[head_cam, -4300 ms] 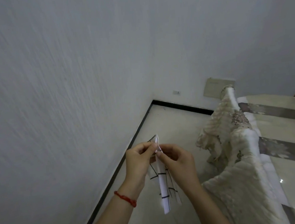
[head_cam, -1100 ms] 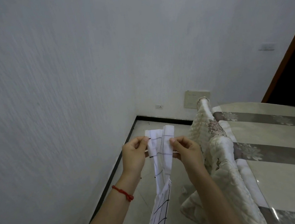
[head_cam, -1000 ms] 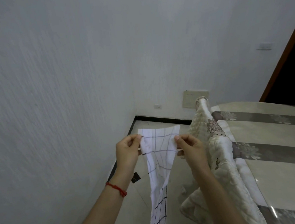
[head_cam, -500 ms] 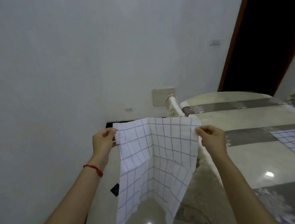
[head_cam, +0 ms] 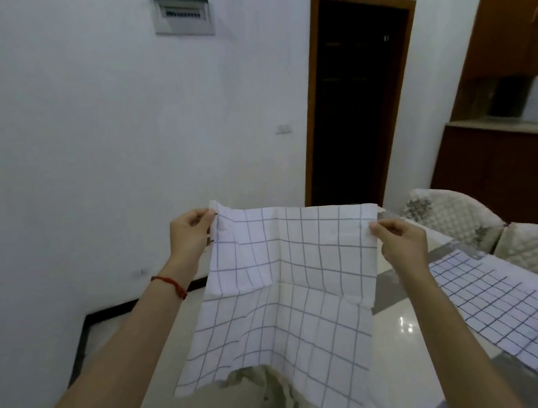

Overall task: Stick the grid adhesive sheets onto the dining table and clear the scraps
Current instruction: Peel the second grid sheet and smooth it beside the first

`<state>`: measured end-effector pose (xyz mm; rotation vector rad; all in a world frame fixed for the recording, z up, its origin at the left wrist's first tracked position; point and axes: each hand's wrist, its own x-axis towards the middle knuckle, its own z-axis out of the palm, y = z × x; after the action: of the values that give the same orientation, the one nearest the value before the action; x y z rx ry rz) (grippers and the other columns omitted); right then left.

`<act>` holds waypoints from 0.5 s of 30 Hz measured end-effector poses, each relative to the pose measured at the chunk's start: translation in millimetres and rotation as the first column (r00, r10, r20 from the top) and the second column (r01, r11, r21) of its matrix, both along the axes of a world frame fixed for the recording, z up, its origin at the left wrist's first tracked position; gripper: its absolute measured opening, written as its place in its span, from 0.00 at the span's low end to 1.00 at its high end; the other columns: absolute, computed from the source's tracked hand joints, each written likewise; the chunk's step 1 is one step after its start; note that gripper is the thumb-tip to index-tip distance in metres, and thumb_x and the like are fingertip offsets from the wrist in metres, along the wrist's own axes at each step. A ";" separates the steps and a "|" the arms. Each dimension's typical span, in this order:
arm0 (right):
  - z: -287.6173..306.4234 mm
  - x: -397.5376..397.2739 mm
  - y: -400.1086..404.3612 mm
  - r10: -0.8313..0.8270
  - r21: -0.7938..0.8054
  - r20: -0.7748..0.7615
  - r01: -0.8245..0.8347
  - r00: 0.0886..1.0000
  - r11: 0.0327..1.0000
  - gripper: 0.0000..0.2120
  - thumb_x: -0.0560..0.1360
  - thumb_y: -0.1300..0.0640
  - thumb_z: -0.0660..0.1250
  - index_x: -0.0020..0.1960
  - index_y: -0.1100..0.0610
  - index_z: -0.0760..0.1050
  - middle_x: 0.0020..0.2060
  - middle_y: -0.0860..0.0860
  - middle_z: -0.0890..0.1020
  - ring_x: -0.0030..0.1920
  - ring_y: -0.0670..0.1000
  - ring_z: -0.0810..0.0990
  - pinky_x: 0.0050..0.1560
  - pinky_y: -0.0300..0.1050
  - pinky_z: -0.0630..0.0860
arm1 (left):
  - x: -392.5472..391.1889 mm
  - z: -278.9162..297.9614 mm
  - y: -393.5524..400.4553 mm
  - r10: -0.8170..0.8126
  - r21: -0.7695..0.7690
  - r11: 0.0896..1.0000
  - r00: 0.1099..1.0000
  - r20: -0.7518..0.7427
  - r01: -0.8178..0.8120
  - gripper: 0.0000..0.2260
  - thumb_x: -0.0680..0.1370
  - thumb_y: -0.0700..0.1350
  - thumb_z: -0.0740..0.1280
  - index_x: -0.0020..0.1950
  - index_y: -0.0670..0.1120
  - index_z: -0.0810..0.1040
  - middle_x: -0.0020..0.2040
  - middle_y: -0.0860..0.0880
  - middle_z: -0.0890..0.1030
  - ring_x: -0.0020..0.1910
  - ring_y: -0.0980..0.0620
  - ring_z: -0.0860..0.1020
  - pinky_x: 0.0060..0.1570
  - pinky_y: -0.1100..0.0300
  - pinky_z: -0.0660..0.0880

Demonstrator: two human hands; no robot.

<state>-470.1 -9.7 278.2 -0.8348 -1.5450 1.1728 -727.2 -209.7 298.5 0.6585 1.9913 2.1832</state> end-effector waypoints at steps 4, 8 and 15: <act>9.6 16.4 49.2 -0.146 -0.006 -0.031 0.146 0.989 0.989 0.02 0.73 0.58 0.69 0.43 0.52 0.80 0.35 0.46 0.79 0.33 0.44 0.73 0.40 0.39 0.72 | -2.1 17.7 77.1 -0.092 -0.014 0.996 0.994 -0.058 0.092 0.09 0.76 0.41 0.66 0.36 0.48 0.78 0.35 0.50 0.79 0.34 0.54 0.76 0.36 0.59 0.75; 4.7 42.5 86.1 -0.267 -0.032 -0.024 0.266 0.963 0.963 0.04 0.73 0.58 0.68 0.41 0.52 0.79 0.34 0.46 0.79 0.33 0.44 0.74 0.36 0.38 0.71 | 3.0 19.2 155.0 -0.212 -0.032 0.977 0.973 -0.093 0.210 0.05 0.76 0.41 0.65 0.44 0.42 0.80 0.33 0.52 0.77 0.32 0.56 0.73 0.33 0.64 0.72; -17.5 98.1 136.5 -0.554 -0.107 0.025 0.553 0.832 0.826 0.05 0.74 0.59 0.67 0.48 0.59 0.80 0.34 0.54 0.80 0.26 0.51 0.72 0.27 0.42 0.69 | 35.7 2.3 292.9 -0.489 -0.069 0.871 0.871 -0.050 0.486 0.07 0.77 0.42 0.64 0.40 0.45 0.79 0.38 0.49 0.79 0.41 0.50 0.76 0.44 0.56 0.73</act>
<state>-372.0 126.8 260.7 -1.2521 -1.1163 0.8259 -691.5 83.2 300.8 1.0988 1.6629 1.8153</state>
